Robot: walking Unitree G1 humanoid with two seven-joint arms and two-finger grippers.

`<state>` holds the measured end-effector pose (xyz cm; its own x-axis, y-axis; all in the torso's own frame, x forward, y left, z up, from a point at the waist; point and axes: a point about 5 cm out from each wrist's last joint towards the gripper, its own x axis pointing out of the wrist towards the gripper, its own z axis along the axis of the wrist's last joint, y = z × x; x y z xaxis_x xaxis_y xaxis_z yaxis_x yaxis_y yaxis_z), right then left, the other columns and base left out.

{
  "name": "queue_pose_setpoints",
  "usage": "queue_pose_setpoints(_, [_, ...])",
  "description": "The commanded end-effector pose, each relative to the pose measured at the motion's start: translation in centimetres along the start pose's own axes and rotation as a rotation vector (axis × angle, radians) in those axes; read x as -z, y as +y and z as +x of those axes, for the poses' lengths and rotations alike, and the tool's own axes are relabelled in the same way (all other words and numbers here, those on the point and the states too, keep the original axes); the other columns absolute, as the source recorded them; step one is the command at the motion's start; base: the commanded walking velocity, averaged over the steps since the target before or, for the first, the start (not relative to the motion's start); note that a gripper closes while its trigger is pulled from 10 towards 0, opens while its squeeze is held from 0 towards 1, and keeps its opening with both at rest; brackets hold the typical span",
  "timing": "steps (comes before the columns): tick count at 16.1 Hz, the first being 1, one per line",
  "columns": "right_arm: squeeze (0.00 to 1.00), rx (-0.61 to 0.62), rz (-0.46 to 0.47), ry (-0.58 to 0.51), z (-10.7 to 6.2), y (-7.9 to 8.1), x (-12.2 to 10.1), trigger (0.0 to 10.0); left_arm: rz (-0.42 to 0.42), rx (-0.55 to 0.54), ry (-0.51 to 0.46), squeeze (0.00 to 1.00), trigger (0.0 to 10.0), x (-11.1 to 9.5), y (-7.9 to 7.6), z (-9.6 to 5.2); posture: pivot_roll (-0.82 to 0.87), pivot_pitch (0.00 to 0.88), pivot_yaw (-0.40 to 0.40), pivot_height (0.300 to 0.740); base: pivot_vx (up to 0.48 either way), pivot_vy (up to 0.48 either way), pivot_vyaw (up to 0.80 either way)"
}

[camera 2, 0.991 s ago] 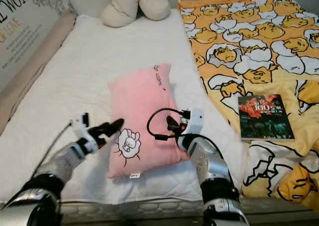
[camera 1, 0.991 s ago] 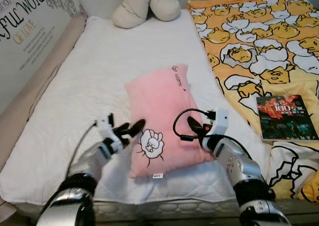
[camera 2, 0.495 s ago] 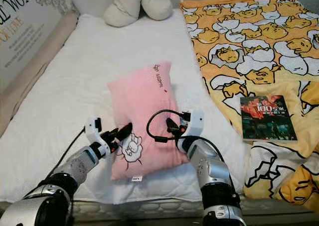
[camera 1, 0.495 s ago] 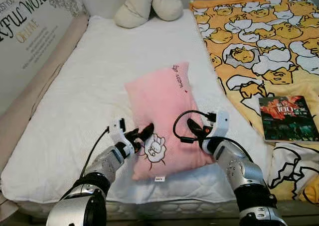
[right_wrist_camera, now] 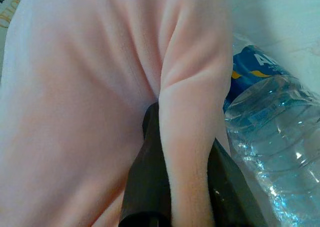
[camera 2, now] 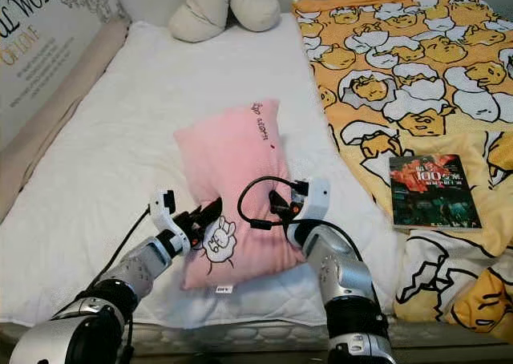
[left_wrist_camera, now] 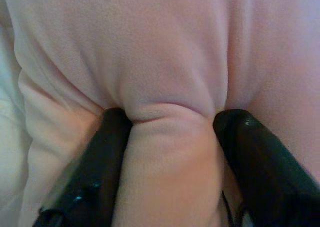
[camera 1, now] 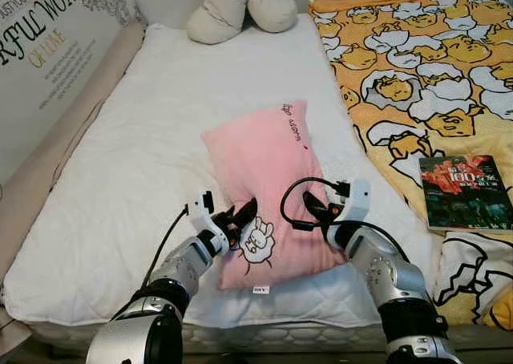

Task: Clean up the room

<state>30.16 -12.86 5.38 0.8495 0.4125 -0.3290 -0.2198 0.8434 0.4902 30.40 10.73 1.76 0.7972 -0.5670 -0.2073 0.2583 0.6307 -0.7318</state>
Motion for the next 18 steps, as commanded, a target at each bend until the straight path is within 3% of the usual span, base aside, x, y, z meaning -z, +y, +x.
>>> queue_pose_setpoints(1, [0.0, -0.041, 0.014, 0.012, 0.3, 1.0, 0.2, 0.0, -0.024, 0.032, 0.099, 0.0, 0.0, 2.2, -0.5, 0.1, -0.18, 0.0, 0.155, 0.74, 0.0, 0.0, 0.0])
queue_pose_setpoints(3, [0.0, -0.036, 0.021, 0.019, 0.2, 0.9, 0.5, 0.0, -0.093, 0.066, 0.096, 0.0, 0.0, 2.7, -0.8, 0.1, -0.18, 0.0, 0.155, 0.74, 0.0, 0.0, 0.0])
queue_pose_setpoints(7, [0.0, -0.034, 0.032, 0.017, 0.1, 0.8, 0.5, 0.0, -0.193, 0.077, -0.017, 0.0, 0.0, 1.4, -0.8, 0.2, -0.18, 0.0, 0.155, 0.74, 0.0, 0.0, 0.0])
queue_pose_setpoints(11, [0.0, -0.034, -0.009, -0.036, -0.1, 0.9, -0.6, 0.0, -0.168, 0.195, -0.112, 0.0, 0.0, -0.5, -1.8, 0.2, -0.18, 0.0, 0.158, 0.74, 0.0, 0.0, 0.0])
queue_pose_setpoints(12, [0.0, -0.036, -0.024, -0.055, -0.1, 0.9, -1.1, 0.0, -0.151, 0.313, -0.181, 0.0, 0.0, -2.4, -3.6, 0.4, -0.17, 0.0, 0.156, 0.74, 0.0, 0.0, 0.0])
queue_pose_setpoints(15, [0.0, -0.059, -0.066, -0.133, 0.1, 2.1, -3.3, 0.0, -0.092, 0.425, -0.252, 0.0, 0.0, -5.3, -6.1, 0.0, -0.17, 0.0, 0.156, 0.74, 0.0, 0.0, 0.0])
queue_pose_setpoints(18, [0.0, -0.099, -0.1, -0.23, 0.5, 3.7, -6.5, 0.0, 0.018, 0.454, -0.254, 0.0, 0.0, -6.6, -7.6, -1.2, -0.16, 0.0, 0.156, 0.74, 0.0, 0.0, 0.0])
